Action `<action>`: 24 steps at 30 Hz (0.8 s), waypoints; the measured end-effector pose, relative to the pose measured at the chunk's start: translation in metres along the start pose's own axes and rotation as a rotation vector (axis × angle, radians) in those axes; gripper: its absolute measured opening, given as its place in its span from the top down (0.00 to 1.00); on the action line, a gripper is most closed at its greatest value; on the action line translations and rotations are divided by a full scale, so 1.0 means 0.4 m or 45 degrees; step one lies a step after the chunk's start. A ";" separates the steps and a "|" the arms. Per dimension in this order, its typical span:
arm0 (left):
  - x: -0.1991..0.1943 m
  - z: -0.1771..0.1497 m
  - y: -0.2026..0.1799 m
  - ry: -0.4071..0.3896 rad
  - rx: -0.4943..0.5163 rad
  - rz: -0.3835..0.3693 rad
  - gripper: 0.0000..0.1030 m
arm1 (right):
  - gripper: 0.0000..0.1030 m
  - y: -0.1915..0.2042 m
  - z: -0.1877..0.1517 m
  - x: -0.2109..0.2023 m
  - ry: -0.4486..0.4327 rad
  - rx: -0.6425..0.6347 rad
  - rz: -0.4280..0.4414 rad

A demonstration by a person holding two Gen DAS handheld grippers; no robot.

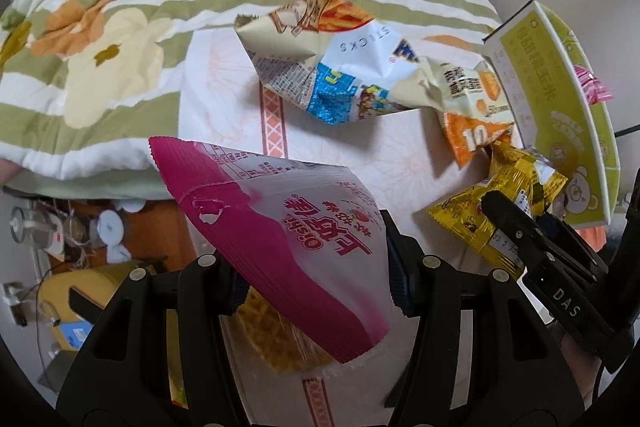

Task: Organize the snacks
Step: 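Grasp the pink-white bag with the left tool while the right tool grasps the gold bag, then carry both bags over the yellow box and release the pink-white bag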

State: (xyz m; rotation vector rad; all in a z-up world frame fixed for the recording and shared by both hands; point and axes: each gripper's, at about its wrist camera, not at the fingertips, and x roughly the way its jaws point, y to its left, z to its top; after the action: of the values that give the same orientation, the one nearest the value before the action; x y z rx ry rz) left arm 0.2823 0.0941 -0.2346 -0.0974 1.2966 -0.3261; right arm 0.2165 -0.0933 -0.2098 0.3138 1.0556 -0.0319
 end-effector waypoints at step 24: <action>-0.273 0.006 -0.506 -0.354 0.128 0.051 0.50 | 0.49 -0.267 0.142 -0.426 -0.301 -0.199 0.230</action>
State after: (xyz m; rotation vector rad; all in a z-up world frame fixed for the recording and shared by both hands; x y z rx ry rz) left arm 0.2221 -0.0667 -0.0816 -0.0299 1.0036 -0.3309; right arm 0.1614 -0.2318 -0.0631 0.2553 0.7874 0.1716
